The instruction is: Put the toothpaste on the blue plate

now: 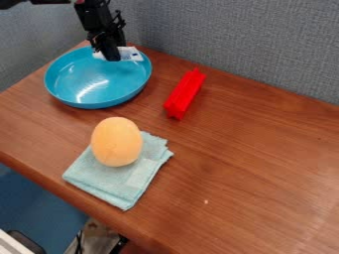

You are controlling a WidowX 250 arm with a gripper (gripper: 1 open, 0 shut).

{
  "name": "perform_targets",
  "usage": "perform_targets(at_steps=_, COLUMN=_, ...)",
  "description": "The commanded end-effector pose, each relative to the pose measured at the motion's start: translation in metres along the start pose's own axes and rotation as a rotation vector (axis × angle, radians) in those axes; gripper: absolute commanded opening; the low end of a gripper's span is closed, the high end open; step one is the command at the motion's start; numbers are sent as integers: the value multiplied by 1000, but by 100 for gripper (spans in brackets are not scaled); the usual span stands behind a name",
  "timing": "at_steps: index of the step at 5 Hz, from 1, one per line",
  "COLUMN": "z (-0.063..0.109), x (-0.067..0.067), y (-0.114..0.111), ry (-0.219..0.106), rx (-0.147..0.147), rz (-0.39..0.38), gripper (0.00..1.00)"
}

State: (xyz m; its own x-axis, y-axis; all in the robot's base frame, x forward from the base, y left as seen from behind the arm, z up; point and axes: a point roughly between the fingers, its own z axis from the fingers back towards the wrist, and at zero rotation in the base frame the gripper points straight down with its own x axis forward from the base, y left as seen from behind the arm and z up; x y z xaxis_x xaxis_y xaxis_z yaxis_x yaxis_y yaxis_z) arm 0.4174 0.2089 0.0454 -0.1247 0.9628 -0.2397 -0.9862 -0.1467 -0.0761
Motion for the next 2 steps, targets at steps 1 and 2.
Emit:
perform_targets(at_steps=1, z=60, x=-3, y=-8, ry=-38, rx=-125, rz=-7, gripper=0)
perform_targets(at_steps=2, z=60, x=-3, y=-8, ry=-34, rx=-125, rz=0, gripper=0)
